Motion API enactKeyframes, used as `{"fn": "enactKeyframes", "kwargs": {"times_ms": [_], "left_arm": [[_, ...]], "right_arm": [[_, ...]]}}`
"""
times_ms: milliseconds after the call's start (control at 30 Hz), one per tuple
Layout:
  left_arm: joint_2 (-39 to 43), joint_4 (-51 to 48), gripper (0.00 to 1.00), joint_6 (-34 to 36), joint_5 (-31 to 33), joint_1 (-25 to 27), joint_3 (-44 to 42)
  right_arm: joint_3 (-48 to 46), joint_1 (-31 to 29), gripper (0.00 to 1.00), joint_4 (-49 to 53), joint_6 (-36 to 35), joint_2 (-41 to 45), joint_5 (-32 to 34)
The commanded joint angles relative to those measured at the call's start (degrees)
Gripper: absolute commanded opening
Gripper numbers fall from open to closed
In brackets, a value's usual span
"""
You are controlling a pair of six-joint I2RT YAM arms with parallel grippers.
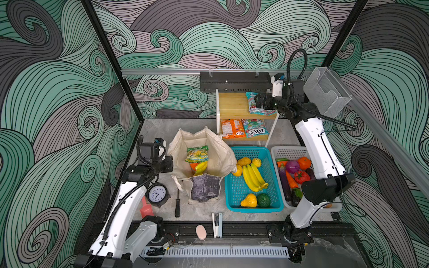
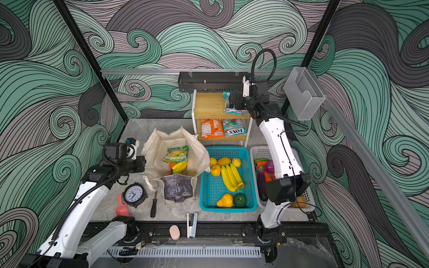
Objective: Place the food into the grocery bag and tie it
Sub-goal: 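Raise the right gripper and move it to the teal Mint Blossom bag, then lower the right gripper onto the Mint Blossom bag and close on it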
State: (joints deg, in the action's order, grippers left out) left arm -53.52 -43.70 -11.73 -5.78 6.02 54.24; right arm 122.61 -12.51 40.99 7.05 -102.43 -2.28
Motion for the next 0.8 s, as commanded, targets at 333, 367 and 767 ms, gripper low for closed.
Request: {"fn": "enactKeyframes", "kwargs": {"times_ms": [333,367,767], "left_arm": [[-0.13,0.02,0.00,0.27,-0.29,-0.84,-0.10],[-0.14,0.02,0.00,0.25,-0.34,-0.84,-0.09],[-0.12,0.02,0.00,0.30,-0.45,-1.01,-0.18]], "right_arm": [[4.08,-0.27,0.93,2.85,-0.63,-5.36,-6.31],[4.26,-0.52,0.93,2.81,-0.63,-5.64,-6.53],[8.20,-3.31,0.93,3.14,0.58,-9.11,-9.24]]}}
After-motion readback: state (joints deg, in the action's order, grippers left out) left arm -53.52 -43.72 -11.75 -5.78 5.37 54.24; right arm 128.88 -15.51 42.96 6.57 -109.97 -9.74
